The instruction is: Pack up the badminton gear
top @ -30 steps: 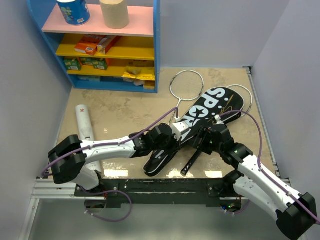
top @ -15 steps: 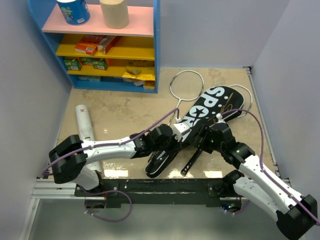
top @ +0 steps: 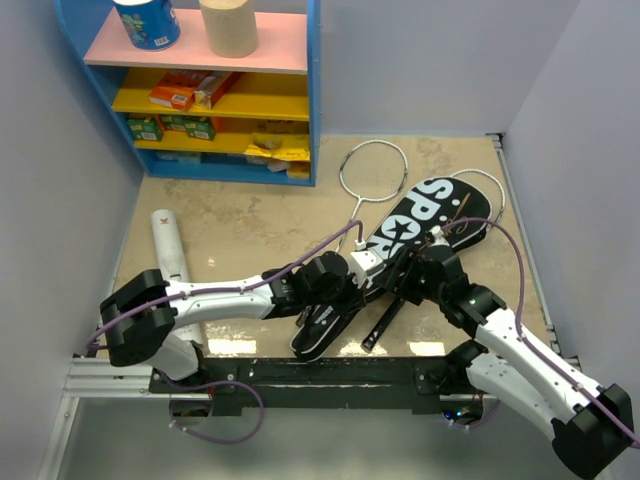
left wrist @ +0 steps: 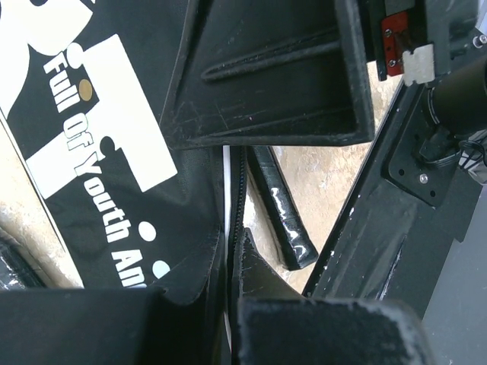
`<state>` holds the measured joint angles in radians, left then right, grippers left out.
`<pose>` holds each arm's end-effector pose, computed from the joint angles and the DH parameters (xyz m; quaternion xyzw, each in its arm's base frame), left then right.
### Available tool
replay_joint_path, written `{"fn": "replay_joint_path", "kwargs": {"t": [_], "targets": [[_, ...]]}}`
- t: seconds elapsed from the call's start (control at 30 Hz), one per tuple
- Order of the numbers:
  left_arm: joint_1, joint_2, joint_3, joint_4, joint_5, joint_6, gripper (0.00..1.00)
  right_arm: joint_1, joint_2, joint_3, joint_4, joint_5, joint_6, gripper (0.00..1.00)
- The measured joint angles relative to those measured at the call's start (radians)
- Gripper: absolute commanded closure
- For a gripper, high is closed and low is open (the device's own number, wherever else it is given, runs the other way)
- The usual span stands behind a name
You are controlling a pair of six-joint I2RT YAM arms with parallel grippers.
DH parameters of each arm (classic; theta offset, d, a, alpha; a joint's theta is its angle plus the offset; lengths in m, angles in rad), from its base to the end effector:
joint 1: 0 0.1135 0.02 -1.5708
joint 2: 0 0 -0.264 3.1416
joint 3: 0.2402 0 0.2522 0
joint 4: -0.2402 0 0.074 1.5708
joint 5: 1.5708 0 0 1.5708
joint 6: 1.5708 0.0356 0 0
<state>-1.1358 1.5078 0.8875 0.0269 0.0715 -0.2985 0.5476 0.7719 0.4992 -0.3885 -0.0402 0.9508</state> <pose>0.1361 -0.2989 0.2222 0.3740 0.7994 -0.3321 0.3329 0.1439 0.0894 0.2222 0.1712 0.8817 0.3123 0.3093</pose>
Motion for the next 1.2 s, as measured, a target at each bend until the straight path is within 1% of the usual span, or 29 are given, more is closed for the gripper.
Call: {"fn": "replay_joint_path", "kwargs": {"t": [0.07,0.1,0.13,0.2,0.23,0.27,0.3,0.37,0.4,0.5,0.6,0.87,1.07,1.2], "targets": [[0.0,0.0,0.0,-0.001,0.002,0.002,1.0,0.0,-0.006,0.0,0.0,0.001,0.002,0.42],[0.0,0.0,0.0,0.0,0.003,0.002,1.0,0.0,-0.011,0.0,0.002,0.001,0.002,0.47],[0.0,0.0,0.0,0.0,0.003,0.002,1.0,0.0,-0.014,0.0,0.001,0.002,0.0,0.61],[0.0,0.002,0.0,0.002,0.006,0.002,1.0,0.0,-0.012,0.0,0.002,0.006,-0.005,0.78],[0.0,0.003,0.0,0.002,0.007,0.002,0.96,-0.002,-0.005,0.0,0.001,0.012,-0.001,0.93],[0.0,0.006,0.0,0.002,0.009,0.002,0.9,-0.003,0.003,0.001,0.006,0.011,0.0,1.0],[0.0,0.011,0.0,0.005,0.011,0.002,0.73,-0.004,0.015,0.004,0.015,0.012,0.002,1.0],[-0.002,0.017,0.001,0.006,0.011,0.01,0.6,-0.003,0.038,0.009,0.02,0.013,-0.003,1.0],[-0.003,0.017,0.001,0.006,0.013,0.011,0.52,-0.003,0.045,0.009,0.023,0.013,-0.006,1.0],[-0.008,0.014,0.003,0.001,0.014,0.029,0.42,-0.004,0.055,0.009,0.019,0.016,-0.02,1.0],[-0.01,-0.002,0.003,-0.034,0.011,0.041,0.4,-0.003,0.053,0.009,0.019,0.019,-0.029,1.0],[-0.01,-0.086,0.003,-0.127,-0.013,0.055,0.4,-0.003,0.06,0.009,0.03,0.021,-0.035,1.0],[-0.016,-0.093,0.002,-0.168,-0.025,0.048,0.4,-0.003,0.061,0.009,0.039,0.021,-0.035,1.0],[-0.04,-0.093,0.002,-0.179,-0.028,0.045,0.4,-0.003,0.066,0.007,0.05,0.02,-0.035,1.0]]}}
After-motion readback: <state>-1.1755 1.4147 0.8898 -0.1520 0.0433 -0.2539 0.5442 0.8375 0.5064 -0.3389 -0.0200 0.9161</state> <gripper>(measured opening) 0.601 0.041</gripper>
